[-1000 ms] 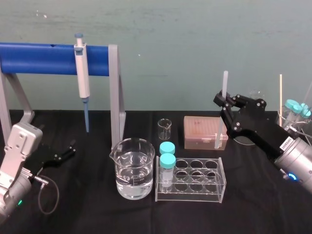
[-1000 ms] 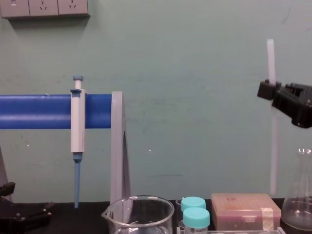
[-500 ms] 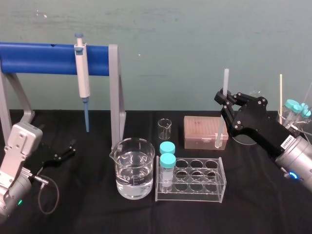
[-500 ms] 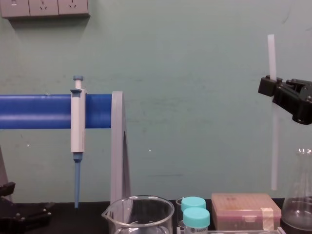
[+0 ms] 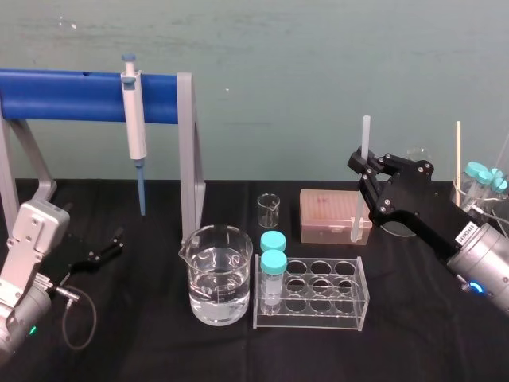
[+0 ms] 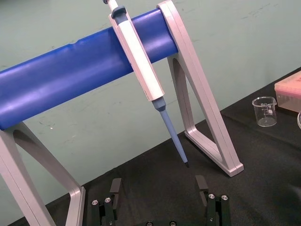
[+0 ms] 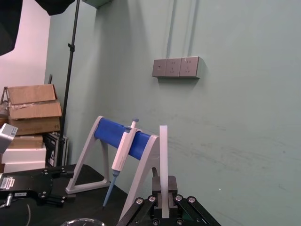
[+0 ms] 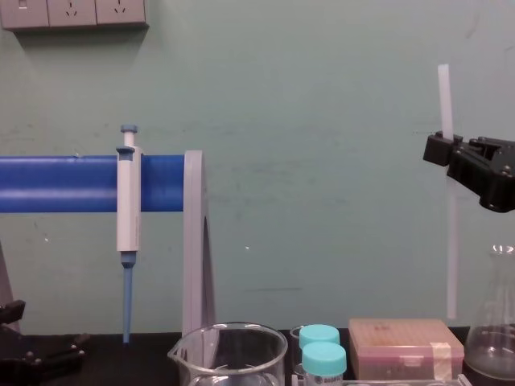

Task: Pick up the stirring rod with one hand, then place it down.

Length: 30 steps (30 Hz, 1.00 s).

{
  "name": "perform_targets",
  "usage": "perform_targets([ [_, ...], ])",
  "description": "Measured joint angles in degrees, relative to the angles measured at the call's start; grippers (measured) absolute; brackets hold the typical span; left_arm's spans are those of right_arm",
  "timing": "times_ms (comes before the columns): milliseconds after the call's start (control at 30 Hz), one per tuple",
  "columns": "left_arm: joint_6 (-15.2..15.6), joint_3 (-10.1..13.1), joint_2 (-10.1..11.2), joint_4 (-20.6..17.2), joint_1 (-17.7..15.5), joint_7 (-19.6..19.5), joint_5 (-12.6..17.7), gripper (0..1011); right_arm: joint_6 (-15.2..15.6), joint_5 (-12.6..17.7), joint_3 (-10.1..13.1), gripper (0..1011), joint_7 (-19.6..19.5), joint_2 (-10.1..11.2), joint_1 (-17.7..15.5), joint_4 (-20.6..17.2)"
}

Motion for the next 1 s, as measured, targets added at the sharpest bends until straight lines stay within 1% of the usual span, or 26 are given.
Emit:
perform_targets([
  [700,0.00,0.00,0.00,0.00,0.00,0.00,0.00,1000,-0.25,-0.10,-0.10,68,0.19,-0.11,0.40,0.94],
  [1000,0.00,0.00,0.00,0.00,0.00,0.00,0.00,1000,-0.24,0.01,-0.50,69,0.63,-0.28,0.88,1.49],
])
